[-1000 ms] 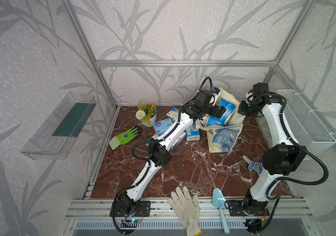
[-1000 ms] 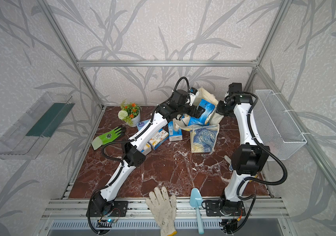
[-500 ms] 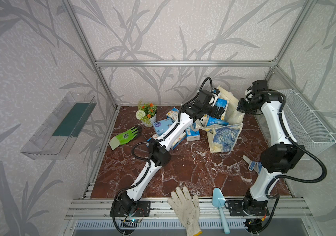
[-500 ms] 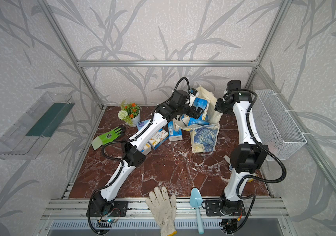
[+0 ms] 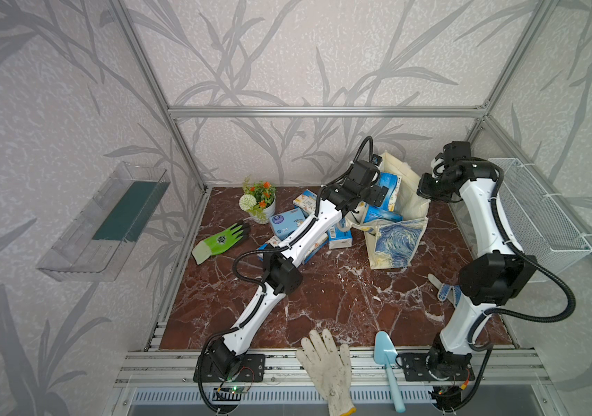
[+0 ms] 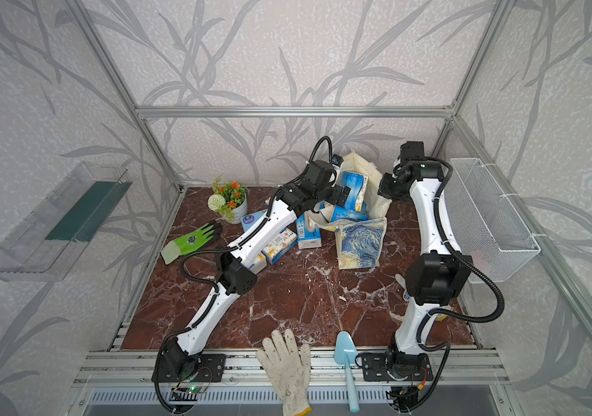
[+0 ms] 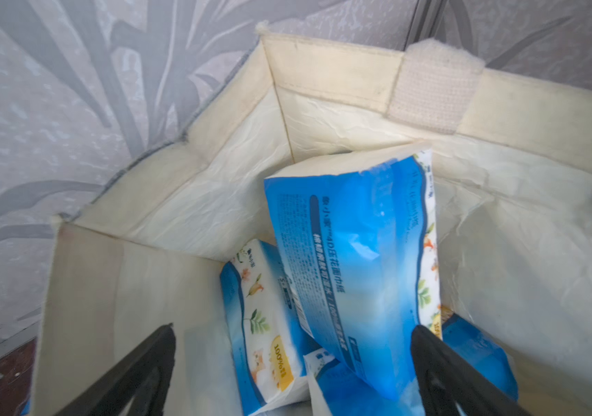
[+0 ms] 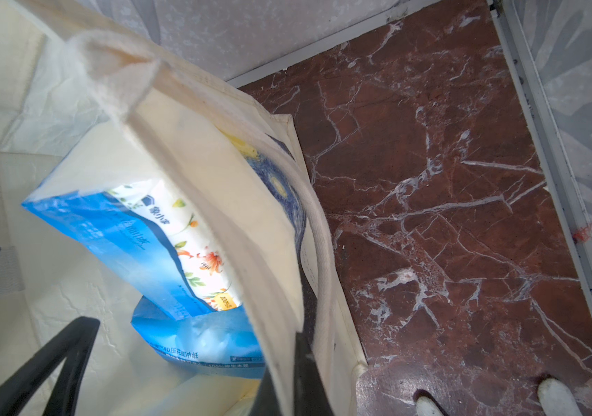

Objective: Put tissues into the canvas bag
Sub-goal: Place the pack of facial tissues in the canvas bag.

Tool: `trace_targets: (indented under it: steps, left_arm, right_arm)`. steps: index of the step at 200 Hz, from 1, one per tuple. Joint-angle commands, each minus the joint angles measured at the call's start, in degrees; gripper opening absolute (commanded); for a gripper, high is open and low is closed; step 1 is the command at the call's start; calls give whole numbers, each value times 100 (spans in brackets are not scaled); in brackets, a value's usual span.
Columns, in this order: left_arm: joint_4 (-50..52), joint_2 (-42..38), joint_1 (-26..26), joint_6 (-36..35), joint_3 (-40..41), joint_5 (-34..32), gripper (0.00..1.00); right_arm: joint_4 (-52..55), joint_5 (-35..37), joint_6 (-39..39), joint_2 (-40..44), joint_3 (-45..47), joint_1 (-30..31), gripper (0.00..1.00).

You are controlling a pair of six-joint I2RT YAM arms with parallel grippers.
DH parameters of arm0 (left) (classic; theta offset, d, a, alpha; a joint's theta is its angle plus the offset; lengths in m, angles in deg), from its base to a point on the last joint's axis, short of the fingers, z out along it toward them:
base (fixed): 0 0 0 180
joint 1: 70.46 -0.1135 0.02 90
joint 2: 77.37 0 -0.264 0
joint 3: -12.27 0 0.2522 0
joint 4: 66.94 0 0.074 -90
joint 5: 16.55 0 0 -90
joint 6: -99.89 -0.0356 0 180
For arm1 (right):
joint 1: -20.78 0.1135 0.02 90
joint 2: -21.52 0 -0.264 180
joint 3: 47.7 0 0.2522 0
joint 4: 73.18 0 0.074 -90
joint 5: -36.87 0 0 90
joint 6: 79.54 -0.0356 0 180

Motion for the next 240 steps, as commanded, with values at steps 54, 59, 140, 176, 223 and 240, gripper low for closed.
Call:
trace_targets:
  steps: [54,59,140,176,223,240]
  left_arm:
    - [-138,101,212,29,46,816,99]
    - [-168,142,245,-31,32,714,99]
    - [-366,662,303,-1091,-41,-1064,99]
    - [-337,574,147,-1221,-139,-1438,99]
    - [-347,161,44,-1176,-147,-1639,99]
    - [-362,62,37,-1227,-148,-1763,99]
  right_arm:
    - [48,-146,-8,-45,-59,70,0]
    - [46,-143,-6,-31,-54,71,0]
    - [12,-157,-7,3,-38,75,0]
    - [-22,-199,-42,-45,-64,70,0]
    - [-40,-196,-53,-55,-38,79,0]
    - [-39,-191,-46,-45,-25,79,0]
